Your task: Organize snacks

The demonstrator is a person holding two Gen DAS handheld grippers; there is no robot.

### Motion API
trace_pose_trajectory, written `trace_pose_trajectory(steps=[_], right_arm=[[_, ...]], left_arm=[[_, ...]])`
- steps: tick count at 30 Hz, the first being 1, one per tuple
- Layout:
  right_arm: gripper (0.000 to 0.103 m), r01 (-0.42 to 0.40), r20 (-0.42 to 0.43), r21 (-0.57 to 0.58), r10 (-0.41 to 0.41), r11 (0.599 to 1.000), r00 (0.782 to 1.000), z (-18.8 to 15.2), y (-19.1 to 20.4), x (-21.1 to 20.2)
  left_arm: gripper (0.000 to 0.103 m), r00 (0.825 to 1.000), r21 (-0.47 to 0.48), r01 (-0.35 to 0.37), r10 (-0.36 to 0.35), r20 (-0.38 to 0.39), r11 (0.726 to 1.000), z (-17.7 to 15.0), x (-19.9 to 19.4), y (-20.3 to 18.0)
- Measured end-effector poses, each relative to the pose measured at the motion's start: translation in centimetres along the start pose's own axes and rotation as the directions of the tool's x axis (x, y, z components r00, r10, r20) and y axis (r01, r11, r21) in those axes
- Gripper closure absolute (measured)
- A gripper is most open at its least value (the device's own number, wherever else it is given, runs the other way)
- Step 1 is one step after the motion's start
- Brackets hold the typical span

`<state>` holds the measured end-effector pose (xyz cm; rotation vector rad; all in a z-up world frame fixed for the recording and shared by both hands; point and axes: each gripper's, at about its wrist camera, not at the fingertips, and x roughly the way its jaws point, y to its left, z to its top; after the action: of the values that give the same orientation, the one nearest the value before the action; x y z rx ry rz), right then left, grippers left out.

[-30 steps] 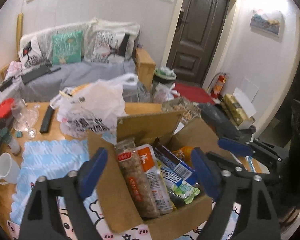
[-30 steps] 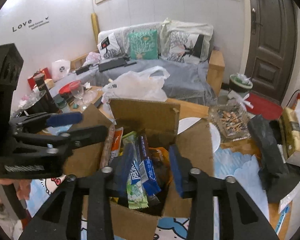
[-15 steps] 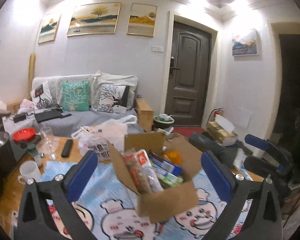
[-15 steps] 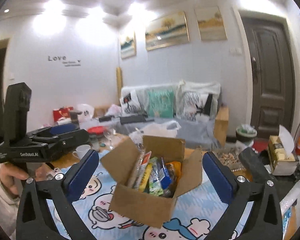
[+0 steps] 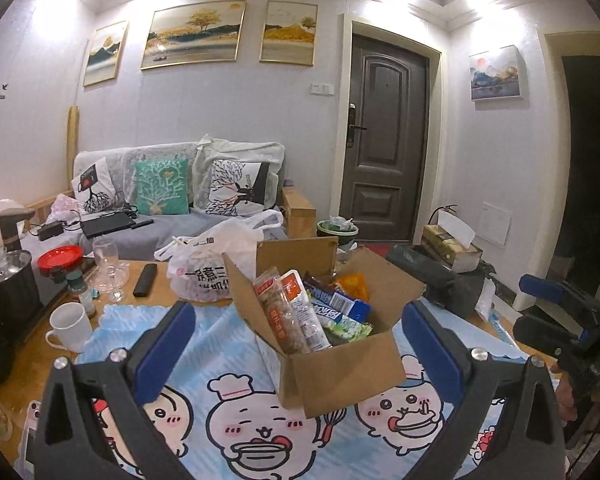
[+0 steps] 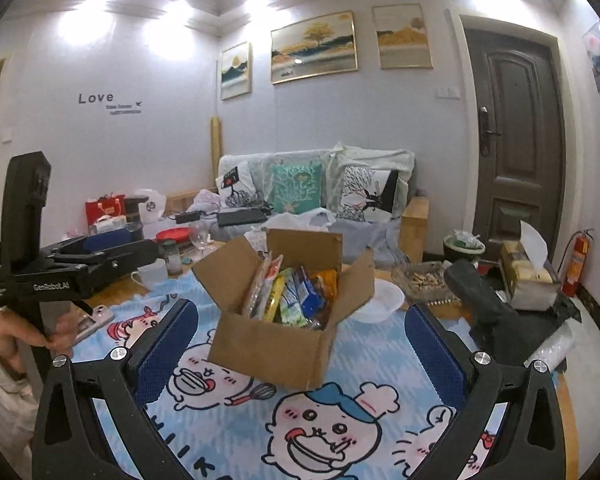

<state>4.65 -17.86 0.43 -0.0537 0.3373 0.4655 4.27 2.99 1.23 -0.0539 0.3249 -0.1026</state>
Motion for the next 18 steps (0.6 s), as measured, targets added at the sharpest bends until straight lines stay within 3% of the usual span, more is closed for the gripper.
trace_pose_trajectory(steps=[18], right_arm=[[0.0, -0.011, 0.009, 0.022, 0.01, 1.0, 1.0, 0.17, -0.56, -0.18]], left_arm=[[0.001, 1.0, -0.003, -0.02, 0.02, -0.005, 1.0, -0.3, 0.07, -0.22]])
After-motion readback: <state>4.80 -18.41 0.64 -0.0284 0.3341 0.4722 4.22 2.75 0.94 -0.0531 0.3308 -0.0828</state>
